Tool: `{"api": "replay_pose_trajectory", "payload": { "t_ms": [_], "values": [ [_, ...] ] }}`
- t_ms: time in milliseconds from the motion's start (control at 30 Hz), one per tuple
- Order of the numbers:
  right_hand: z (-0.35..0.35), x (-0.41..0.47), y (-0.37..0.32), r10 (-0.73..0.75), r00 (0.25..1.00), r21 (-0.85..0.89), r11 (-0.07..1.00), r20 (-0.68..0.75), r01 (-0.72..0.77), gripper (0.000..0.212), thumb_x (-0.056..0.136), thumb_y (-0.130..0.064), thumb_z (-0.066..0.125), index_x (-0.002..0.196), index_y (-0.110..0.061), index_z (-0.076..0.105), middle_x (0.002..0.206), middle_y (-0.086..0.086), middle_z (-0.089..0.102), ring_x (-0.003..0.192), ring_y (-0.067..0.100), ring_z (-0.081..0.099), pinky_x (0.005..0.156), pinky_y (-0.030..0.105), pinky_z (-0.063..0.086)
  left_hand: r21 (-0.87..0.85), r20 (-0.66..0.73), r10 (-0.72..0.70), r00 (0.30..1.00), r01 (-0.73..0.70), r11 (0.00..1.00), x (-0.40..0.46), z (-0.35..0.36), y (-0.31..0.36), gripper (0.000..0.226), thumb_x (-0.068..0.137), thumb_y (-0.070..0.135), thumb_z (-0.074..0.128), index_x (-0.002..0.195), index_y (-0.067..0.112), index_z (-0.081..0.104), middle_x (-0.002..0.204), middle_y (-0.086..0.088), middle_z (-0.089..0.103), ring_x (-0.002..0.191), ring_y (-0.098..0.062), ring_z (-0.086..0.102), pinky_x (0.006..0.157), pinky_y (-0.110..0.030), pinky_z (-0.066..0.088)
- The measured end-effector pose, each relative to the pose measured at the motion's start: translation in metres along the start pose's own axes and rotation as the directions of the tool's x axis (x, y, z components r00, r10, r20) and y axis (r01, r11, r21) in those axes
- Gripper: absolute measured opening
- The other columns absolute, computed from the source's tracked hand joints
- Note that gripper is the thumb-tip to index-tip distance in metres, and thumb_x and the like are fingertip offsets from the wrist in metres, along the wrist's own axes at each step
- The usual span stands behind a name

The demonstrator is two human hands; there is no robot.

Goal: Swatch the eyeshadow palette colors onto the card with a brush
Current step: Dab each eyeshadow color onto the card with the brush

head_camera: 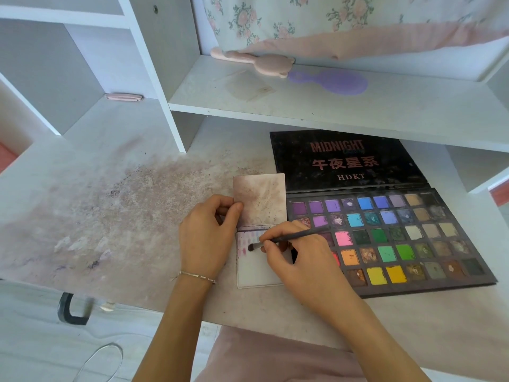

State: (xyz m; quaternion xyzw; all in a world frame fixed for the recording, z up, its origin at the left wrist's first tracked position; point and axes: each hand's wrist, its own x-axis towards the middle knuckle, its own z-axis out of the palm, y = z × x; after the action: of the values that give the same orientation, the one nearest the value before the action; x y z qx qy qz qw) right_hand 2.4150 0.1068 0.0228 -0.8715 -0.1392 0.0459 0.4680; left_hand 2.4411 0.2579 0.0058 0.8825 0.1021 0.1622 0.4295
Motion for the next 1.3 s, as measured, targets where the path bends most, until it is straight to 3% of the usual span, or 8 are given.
{"api": "replay_pose_trajectory", "payload": {
  "t_ms": [333,1033,1133,1300],
  "values": [
    [0.0,0.0001,0.001,-0.016,1.0,0.007,1.0,-0.002,0.016,0.016,0.085,-0.02,0.056,0.083,-0.036,0.053,0.084,-0.017,0.054,0.083,-0.001,0.051,0.071,0.008,0.042,-0.02,0.004,0.0,1.0,0.0,1.0,-0.0002,-0.0004,0.0017,0.01,0.082,0.027,0.062,0.072,0.028,0.059,0.062,0.018,0.056,0.062,-0.001,0.053,0.061,-0.026,0.044],
    [-0.001,-0.0001,0.0016,-0.025,1.0,0.016,1.0,0.01,0.025,0.019,0.083,-0.021,0.057,0.078,-0.039,0.053,0.082,-0.018,0.055,0.082,-0.001,0.052,0.072,0.011,0.045,-0.001,0.004,-0.001,1.0,0.001,1.0,-0.0006,-0.0008,0.0011,0.011,0.082,0.028,0.062,0.072,0.031,0.059,0.061,0.02,0.055,0.06,0.002,0.052,0.058,-0.019,0.041],
    [-0.0015,-0.0006,0.0006,-0.036,0.999,0.018,0.999,0.019,0.035,0.026,0.083,-0.02,0.057,0.075,-0.043,0.049,0.081,-0.017,0.056,0.082,-0.002,0.053,0.071,0.009,0.043,-0.001,0.005,0.002,1.0,-0.002,1.0,-0.0004,-0.0006,0.001,0.009,0.082,0.027,0.062,0.073,0.029,0.06,0.062,0.019,0.056,0.06,0.002,0.052,0.059,-0.021,0.042],
    [-0.0002,0.0005,0.0014,-0.02,1.0,0.011,1.0,0.005,0.02,0.019,0.084,-0.022,0.056,0.08,-0.04,0.051,0.082,-0.019,0.054,0.082,-0.002,0.051,0.072,0.009,0.044,-0.011,0.004,0.001,1.0,-0.001,1.0,-0.0004,-0.0005,0.0005,0.009,0.082,0.026,0.063,0.074,0.027,0.062,0.062,0.019,0.056,0.061,0.0,0.052,0.06,-0.024,0.044]
  ]
}}
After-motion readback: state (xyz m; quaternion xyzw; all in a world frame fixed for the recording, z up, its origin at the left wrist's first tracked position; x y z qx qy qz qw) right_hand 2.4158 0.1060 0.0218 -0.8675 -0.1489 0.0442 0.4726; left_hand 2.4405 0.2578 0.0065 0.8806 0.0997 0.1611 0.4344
